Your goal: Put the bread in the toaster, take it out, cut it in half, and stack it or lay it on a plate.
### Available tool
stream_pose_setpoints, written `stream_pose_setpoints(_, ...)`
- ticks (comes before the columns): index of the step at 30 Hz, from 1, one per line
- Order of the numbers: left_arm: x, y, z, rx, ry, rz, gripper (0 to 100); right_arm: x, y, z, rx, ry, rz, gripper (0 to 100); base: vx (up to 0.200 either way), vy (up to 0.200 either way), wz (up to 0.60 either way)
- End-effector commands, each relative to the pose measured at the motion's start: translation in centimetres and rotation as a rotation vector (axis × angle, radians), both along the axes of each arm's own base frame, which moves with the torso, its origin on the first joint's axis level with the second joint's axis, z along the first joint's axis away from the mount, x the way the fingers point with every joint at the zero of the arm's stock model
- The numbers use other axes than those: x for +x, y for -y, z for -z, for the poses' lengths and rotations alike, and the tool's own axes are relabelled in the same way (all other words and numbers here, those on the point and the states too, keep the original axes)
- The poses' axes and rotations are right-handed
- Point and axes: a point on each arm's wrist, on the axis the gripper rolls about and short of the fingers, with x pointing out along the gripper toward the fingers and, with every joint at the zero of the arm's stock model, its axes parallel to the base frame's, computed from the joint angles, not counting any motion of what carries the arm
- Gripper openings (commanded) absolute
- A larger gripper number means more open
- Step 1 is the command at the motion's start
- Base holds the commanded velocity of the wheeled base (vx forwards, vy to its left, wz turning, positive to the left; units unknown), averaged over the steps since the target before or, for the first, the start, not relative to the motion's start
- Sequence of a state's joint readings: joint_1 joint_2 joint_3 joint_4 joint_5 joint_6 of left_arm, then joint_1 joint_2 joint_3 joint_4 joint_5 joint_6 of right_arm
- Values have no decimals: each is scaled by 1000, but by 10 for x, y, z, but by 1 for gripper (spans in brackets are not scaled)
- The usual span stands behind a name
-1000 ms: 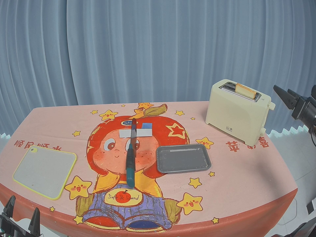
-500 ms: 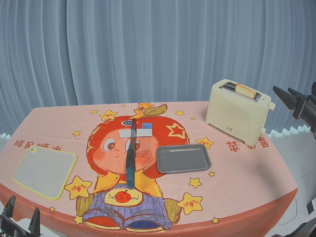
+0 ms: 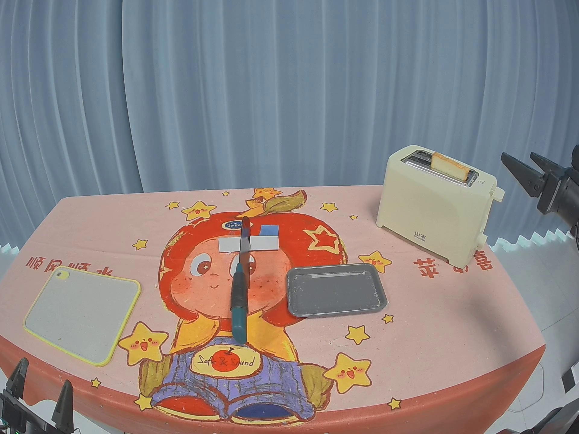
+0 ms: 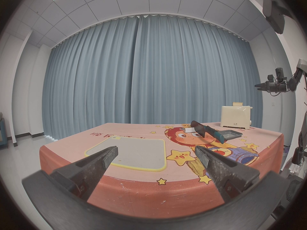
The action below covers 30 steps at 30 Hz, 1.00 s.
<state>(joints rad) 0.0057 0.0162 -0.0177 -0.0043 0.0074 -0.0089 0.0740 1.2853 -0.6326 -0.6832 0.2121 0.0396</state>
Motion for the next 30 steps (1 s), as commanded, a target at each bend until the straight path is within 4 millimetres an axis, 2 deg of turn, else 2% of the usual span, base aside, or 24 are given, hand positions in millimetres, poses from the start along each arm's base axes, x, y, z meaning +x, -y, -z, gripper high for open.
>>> stream_pose_setpoints(1,0,0,5,0,-1,-1,100,3,-1,-1,-17,7,-5,100,0,0,0)
stream_pose_setpoints(9,0,0,5,0,-1,-1,100,18,-1,-2,-53,3,8,100,0,0,0)
stream_pose_setpoints(11,0,0,5,0,-1,-1,100,28,-1,0,-55,-10,8,100,0,0,0)
stream_pose_setpoints(23,0,0,5,0,-1,-1,100,71,-2,31,-99,-127,9,100,0,0,0)
stream_pose_setpoints(30,0,0,5,0,-1,-1,100,94,-7,37,-100,-139,-4,100,0,0,0)
